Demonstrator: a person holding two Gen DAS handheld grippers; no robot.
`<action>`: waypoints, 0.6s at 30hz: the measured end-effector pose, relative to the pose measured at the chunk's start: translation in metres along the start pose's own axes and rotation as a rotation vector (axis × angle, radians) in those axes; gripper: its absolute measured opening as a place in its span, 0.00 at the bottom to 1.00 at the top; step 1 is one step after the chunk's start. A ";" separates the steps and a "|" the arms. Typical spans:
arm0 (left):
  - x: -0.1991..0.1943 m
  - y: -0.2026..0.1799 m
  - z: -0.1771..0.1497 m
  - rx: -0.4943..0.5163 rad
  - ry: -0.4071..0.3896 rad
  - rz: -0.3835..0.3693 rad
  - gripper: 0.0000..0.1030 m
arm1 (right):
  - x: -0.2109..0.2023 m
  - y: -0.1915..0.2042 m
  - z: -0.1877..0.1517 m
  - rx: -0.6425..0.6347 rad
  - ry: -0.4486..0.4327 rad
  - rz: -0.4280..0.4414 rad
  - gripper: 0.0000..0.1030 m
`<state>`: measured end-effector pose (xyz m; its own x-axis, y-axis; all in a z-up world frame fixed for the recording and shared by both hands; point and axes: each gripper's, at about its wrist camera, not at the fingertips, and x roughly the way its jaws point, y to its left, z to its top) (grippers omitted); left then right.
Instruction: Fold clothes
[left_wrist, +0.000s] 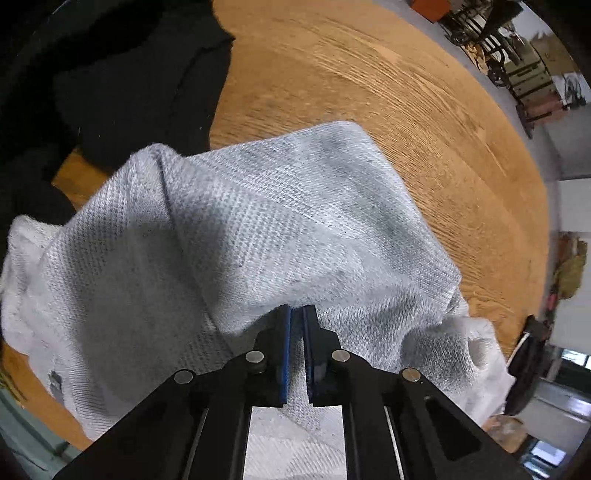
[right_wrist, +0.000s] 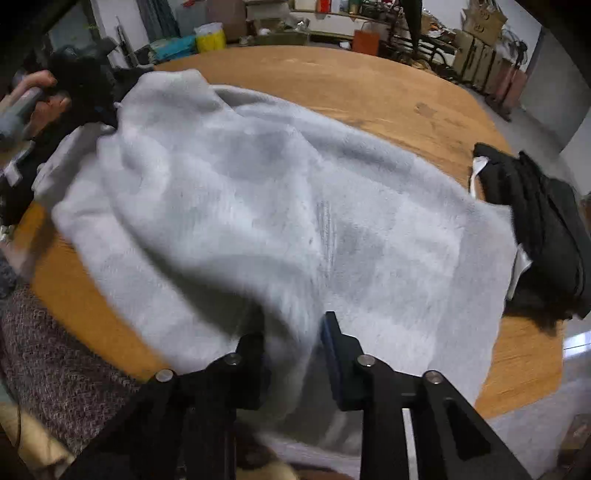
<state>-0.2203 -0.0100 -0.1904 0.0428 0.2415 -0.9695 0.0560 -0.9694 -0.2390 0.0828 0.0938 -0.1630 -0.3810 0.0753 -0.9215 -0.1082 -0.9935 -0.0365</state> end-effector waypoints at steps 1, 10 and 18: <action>0.001 0.002 0.000 0.003 0.005 -0.003 0.09 | -0.002 -0.004 0.008 0.008 -0.018 -0.034 0.10; 0.006 0.002 0.012 0.012 0.071 0.040 0.09 | -0.060 -0.051 0.010 0.010 -0.143 -0.462 0.10; 0.008 0.008 0.015 0.026 0.074 0.031 0.09 | -0.023 -0.052 -0.062 0.113 0.118 -0.129 0.12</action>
<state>-0.2344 -0.0167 -0.2008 0.1180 0.2132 -0.9699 0.0275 -0.9770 -0.2114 0.1542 0.1385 -0.1639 -0.2481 0.1846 -0.9510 -0.2542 -0.9597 -0.1200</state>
